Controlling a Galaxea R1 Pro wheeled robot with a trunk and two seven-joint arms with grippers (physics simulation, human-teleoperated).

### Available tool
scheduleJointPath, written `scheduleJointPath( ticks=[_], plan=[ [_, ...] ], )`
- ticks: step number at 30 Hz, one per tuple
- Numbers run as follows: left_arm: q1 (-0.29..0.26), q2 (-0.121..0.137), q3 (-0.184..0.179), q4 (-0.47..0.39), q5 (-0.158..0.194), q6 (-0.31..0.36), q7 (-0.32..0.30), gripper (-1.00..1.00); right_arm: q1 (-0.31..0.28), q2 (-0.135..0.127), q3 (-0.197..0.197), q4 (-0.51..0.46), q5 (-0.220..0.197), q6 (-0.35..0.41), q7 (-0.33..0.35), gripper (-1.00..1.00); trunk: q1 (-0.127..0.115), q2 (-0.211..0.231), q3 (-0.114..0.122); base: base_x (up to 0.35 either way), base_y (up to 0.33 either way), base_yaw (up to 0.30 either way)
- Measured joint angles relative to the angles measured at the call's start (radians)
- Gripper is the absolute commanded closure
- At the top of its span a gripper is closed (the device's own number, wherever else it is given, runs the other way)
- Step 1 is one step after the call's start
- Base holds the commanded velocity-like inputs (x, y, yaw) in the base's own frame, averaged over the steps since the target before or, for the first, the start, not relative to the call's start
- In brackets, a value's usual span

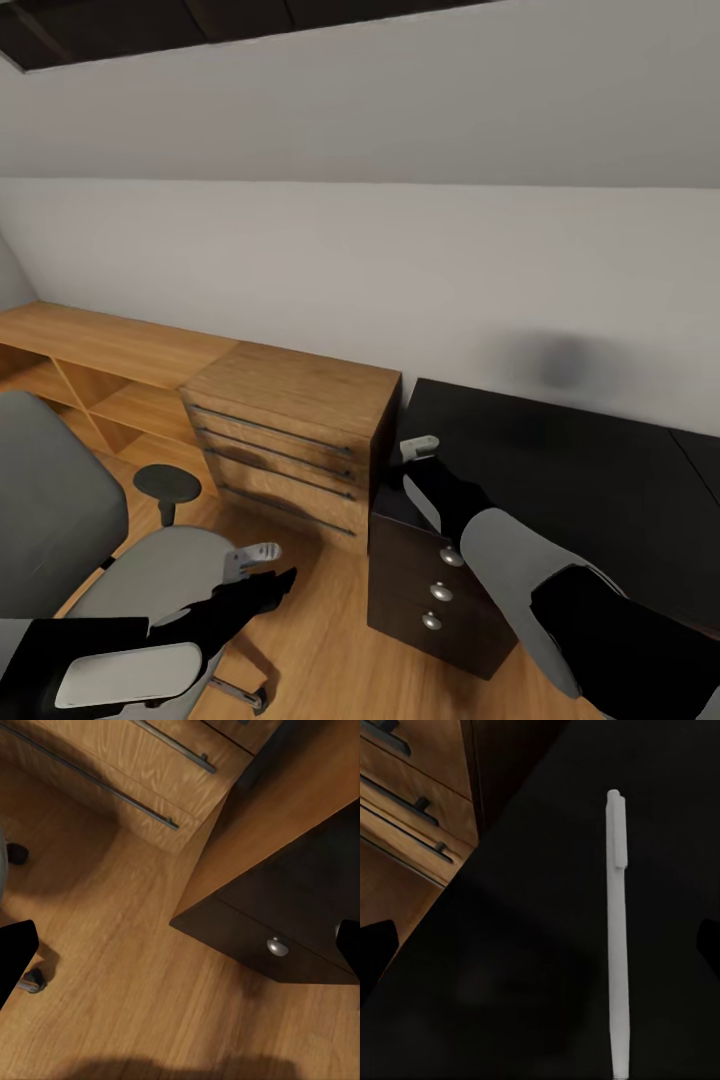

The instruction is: In the bedroom, organize the workspace by keeping the computer under the desk, ensuring the monitor is on the desk, placing the keyboard on the desk next to the monitor, placing the mouse on the desk next to the keyboard, moving the folder from the swivel chair onto the desk next to the mouse, stacking the notebook on top of the folder with the pen on top of the notebook, and positioning the swivel chair next to the desk.

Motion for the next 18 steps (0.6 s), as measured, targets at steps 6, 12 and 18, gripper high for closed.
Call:
scheduleJointPath(
  ticks=[6, 12, 18],
  plan=[
    [0.0, 0.0, 0.001, 0.0, 0.0, 0.0, 0.0, -1.0, -0.001, 0.0, -0.012, -0.001, -0.001, 0.038, 0.001, -1.0, 0.023, -0.042, -0.019, 0.0, 0.0, 0.0],
    [0.0, 0.001, 0.0, 0.0, 0.0, 0.0, 0.0, -1.0, -0.002, 0.0, -0.032, -0.003, 0.0, 0.083, 0.0, -1.0, 0.046, -0.084, -0.038, 0.0, 0.0, 0.0],
    [0.0, 0.0, -0.001, 0.0, 0.0, 0.0, 0.0, -1.0, -0.002, -0.022, -0.08, -0.006, -0.005, 0.093, -0.002, -1.0, 0.05, -0.091, -0.041, 0.0, 0.0, 0.0]
  ],
)
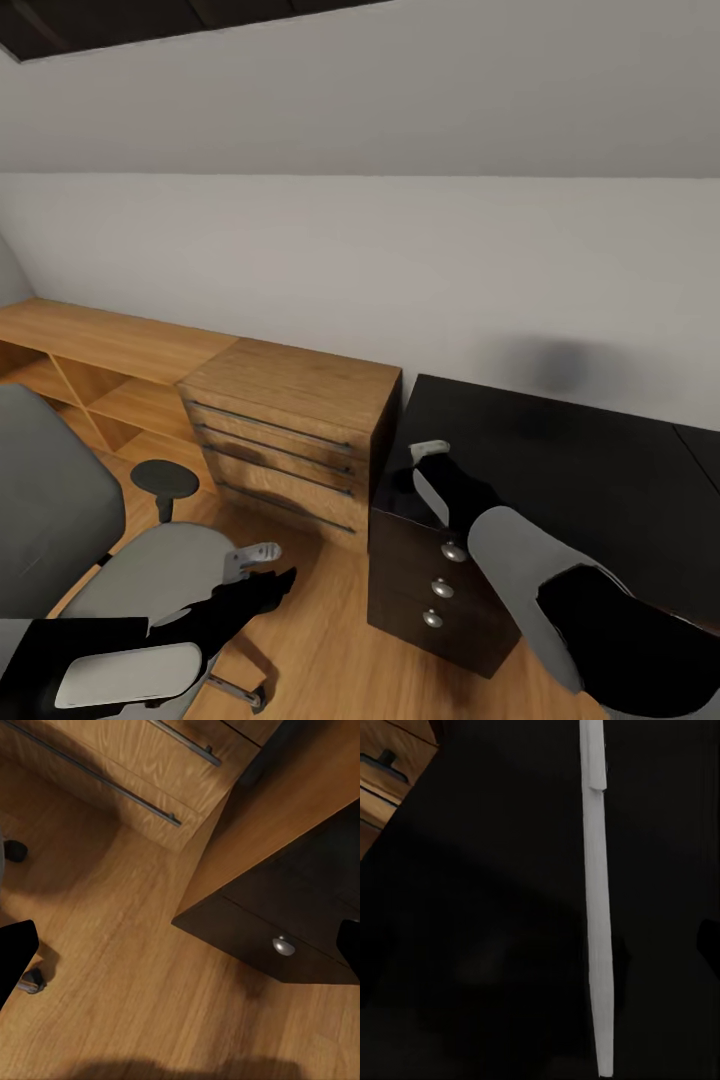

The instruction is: In the bedroom, organize the workspace by keeping the computer under the desk, ensuring the monitor is on the desk, placing the keyboard on the desk next to the monitor, placing the mouse on the desk next to the keyboard, moving the folder from the swivel chair onto the desk next to the mouse, stacking the notebook on top of the folder with the pen on top of the notebook, and positioning the swivel chair next to the desk.

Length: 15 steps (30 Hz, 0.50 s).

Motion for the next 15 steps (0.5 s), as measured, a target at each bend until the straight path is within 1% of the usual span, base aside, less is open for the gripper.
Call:
scheduleJointPath(
  ticks=[3, 5, 11, 15],
  plan=[
    [0.0, -0.001, -0.001, 0.0, 0.0, 0.0, 0.0, -1.0, -0.001, -0.012, -0.021, -0.001, -0.002, 0.001, 0.001, -1.0, 0.0, 0.0, 0.0, 0.0, 0.0, 0.0],
    [0.0, -0.001, -0.001, 0.0, 0.0, 0.0, 0.0, -1.0, -0.001, -0.018, -0.027, -0.001, -0.004, 0.002, 0.001, -1.0, 0.0, 0.0, 0.0, 0.0, 0.0, 0.0],
    [0.0, -0.001, -0.001, 0.0, 0.0, 0.0, 0.0, -1.0, -0.003, -0.032, -0.035, -0.001, -0.01, 0.002, 0.001, -1.0, 0.0, 0.0, 0.0, 0.0, 0.0, 0.0],
    [0.0, -0.001, -0.001, 0.0, 0.0, 0.0, 0.0, -1.0, -0.003, -0.033, -0.036, -0.001, -0.011, 0.002, 0.001, -1.0, 0.0, 0.0, 0.0, 0.0, 0.0, 0.0]
  ],
)
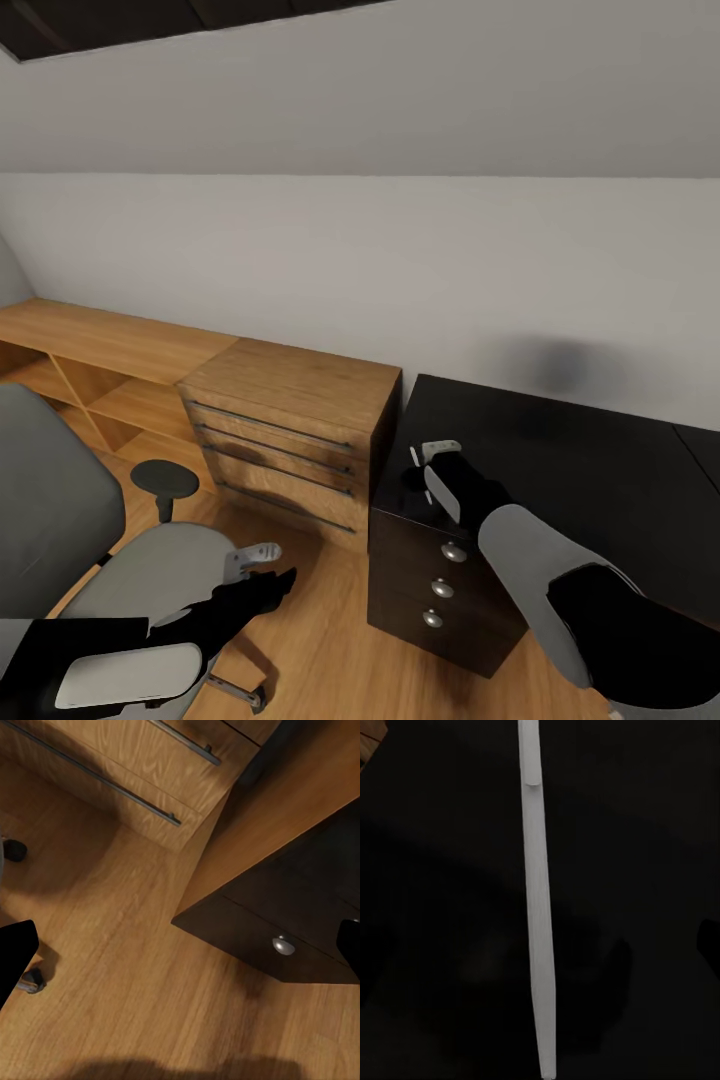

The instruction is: In the bedroom, organize the workspace by keeping the computer under the desk, ensuring the monitor is on the desk, placing the keyboard on the desk next to the monitor, placing the mouse on the desk next to the keyboard, moving the folder from the swivel chair onto the desk next to the mouse, stacking the notebook on top of the folder with the pen on top of the notebook, and positioning the swivel chair next to the desk.

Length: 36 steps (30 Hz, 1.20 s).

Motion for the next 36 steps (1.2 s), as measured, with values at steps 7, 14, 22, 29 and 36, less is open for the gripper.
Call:
scheduleJointPath(
  ticks=[7, 14, 22, 29, 36],
  plan=[
    [0.0, 0.0, 0.0, 0.0, 0.0, 0.0, 0.0, -1.0, 0.0, 0.001, 0.0, -0.002, -0.002, -0.001, -0.001, -1.0, 0.0, 0.0, 0.0, 0.0, 0.0, 0.0],
    [0.0, 0.0, 0.0, 0.0, 0.0, 0.0, 0.0, -1.0, 0.0, 0.001, 0.0, -0.011, -0.001, 0.0, -0.003, -1.0, 0.0, 0.0, 0.0, 0.0, 0.0, 0.0],
    [0.0, 0.0, 0.0, 0.0, 0.0, 0.0, 0.001, -1.0, 0.0, 0.001, -0.001, -0.013, -0.001, 0.0, -0.003, -1.0, 0.008, -0.014, -0.006, 0.0, 0.0, 0.0],
    [0.0, 0.0, 0.0, -0.001, 0.001, 0.0, 0.002, -1.0, 0.0, 0.001, 0.0, -0.013, 0.0, 0.0, -0.003, -1.0, 0.015, -0.028, -0.013, 0.0, 0.0, 0.0],
    [0.0, -0.003, -0.003, -0.001, 0.001, 0.0, 0.014, -1.0, 0.0, 0.002, 0.0, -0.012, 0.0, 0.0, -0.003, -1.0, 0.031, -0.056, -0.025, 0.0, 0.0, 0.0]
  ],
)
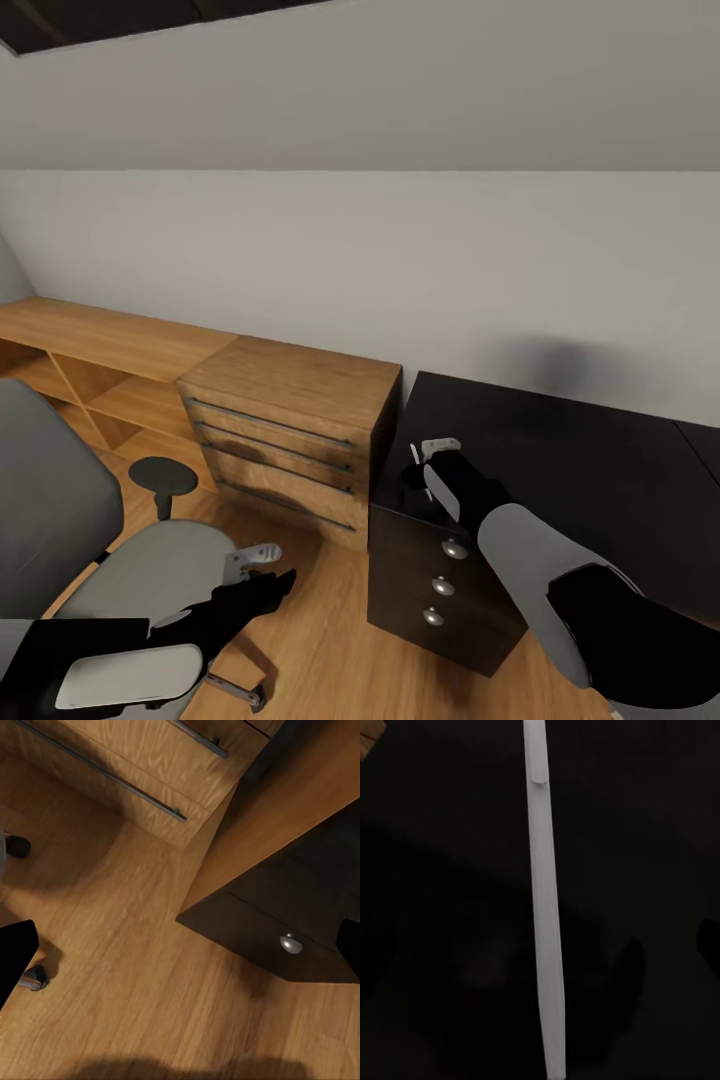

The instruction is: In the bedroom, organize the workspace by keeping the computer under the desk, ensuring the monitor is on the desk, placing the keyboard on the desk next to the monitor, placing the mouse on the desk next to the keyboard, moving the folder from the swivel chair onto the desk next to the mouse, stacking the notebook on top of the folder with the pen on top of the notebook, and positioning the swivel chair next to the desk.

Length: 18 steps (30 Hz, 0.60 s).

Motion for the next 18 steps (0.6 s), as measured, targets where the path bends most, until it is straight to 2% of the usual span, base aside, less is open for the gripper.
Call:
scheduleJointPath(
  ticks=[6, 13, 18],
  plan=[
    [0.0, -0.002, -0.001, 0.0, 0.0, 0.0, 0.004, -1.0, 0.0, -0.002, -0.006, -0.001, -0.001, -0.002, 0.001, -1.0, 0.0, 0.0, 0.0, 0.0, 0.0, 0.0],
    [0.0, -0.002, -0.001, 0.001, 0.0, 0.0, 0.005, -1.0, 0.0, -0.005, -0.048, -0.001, -0.003, -0.002, 0.007, -1.0, 0.0, 0.0, 0.0, 0.0, 0.0, 0.0],
    [0.0, -0.002, -0.002, 0.001, 0.0, 0.0, 0.005, -1.0, 0.0, -0.005, -0.057, -0.001, -0.003, -0.001, 0.021, -1.0, 0.0, 0.0, 0.0, 0.0, 0.0, 0.0]
  ],
)
